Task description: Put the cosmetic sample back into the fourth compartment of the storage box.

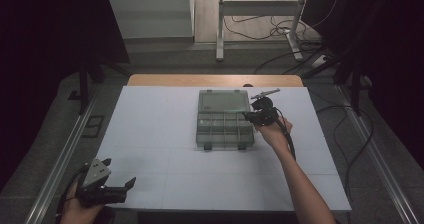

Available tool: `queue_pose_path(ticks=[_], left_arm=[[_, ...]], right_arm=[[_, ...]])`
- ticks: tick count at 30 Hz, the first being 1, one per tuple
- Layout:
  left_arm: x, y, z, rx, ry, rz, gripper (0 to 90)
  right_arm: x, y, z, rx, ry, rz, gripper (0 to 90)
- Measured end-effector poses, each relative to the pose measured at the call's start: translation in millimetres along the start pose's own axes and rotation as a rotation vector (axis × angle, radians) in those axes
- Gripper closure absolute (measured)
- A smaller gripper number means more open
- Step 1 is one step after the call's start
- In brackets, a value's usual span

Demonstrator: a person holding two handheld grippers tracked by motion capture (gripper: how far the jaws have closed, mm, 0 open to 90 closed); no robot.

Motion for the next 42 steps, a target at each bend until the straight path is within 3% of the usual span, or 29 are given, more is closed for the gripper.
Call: queue_pose_path(ticks=[17,29,36,42], left_arm=[[0.0,0.1,0.1,0.001,-0.001,0.001,2.0],[-0.1,0.2,0.2,0.003,0.000,0.002,2.1],[0.4,-0.1,0.0,0.001,-0.002,0.000,2.1],[0.5,-0.2,0.0,0.000,-0.002,0.000,2.1]], right_arm=[[2.8,-21.5,3.4,-0.019,-0.003,0.027,79.1],[-1.5,-23.6,6.0,-0.034,-0.003,0.026,63.9],[-4.2,-16.8,6.7,-0.018,-0.024,-0.021,55.0],[-8.8,-10.8,7.7,-0.009,-0.012,-0.010,48.4]])
Point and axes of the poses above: each handheld gripper's, and its own axes: y roughly backward along the jaws, z roughly out of its underside, x roughly to its right, the point moved 1 cm from there along -y, roughly forward along the jaws, and after that the axes turned 6 degrees about x, right-handed, at the moved point
